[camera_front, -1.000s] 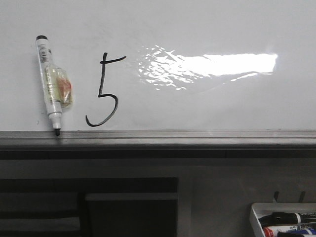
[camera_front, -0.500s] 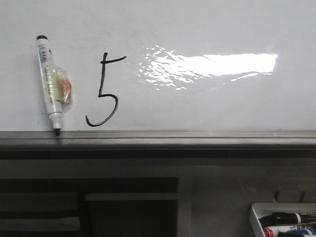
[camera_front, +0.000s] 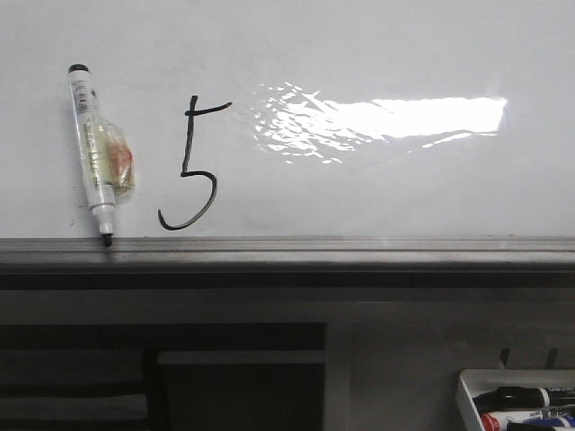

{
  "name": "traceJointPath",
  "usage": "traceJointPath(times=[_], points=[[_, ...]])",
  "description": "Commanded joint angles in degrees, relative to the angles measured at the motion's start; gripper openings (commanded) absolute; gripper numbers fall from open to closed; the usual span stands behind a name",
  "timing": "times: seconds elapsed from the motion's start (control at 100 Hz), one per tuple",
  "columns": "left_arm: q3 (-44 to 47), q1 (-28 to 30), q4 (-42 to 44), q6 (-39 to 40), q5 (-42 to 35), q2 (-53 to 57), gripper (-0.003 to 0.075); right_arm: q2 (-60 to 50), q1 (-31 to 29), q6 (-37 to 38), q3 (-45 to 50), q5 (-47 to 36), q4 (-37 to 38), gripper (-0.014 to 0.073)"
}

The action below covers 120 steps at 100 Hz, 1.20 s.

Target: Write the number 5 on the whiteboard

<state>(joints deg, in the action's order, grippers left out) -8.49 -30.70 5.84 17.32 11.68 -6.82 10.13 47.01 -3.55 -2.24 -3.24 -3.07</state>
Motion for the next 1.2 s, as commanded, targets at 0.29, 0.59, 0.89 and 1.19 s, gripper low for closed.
traceJointPath(times=[0.29, 0.59, 0.89, 1.19], points=[[1.6, 18.0, 0.2, 0.0, -3.4, 1.5, -0.0020, 0.5, -0.4, -0.4, -1.5, -4.3, 0.7, -0.0061], [9.3, 29.4, -1.3, 0.0, -3.7, 8.8, -0.0020, 0.5, -0.4, -0.4, -1.5, -4.3, 0.7, -0.0061], [9.7, 29.8, -1.5, -3.7, 4.8, 8.8, -0.0020, 0.5, -0.4, -0.4, -1.5, -4.3, 0.7, -0.0061], [9.7, 29.8, -2.0, -5.0, 4.3, 8.8, -0.0020, 0.5, -0.4, -0.4, -1.5, -4.3, 0.7, -0.0061]])
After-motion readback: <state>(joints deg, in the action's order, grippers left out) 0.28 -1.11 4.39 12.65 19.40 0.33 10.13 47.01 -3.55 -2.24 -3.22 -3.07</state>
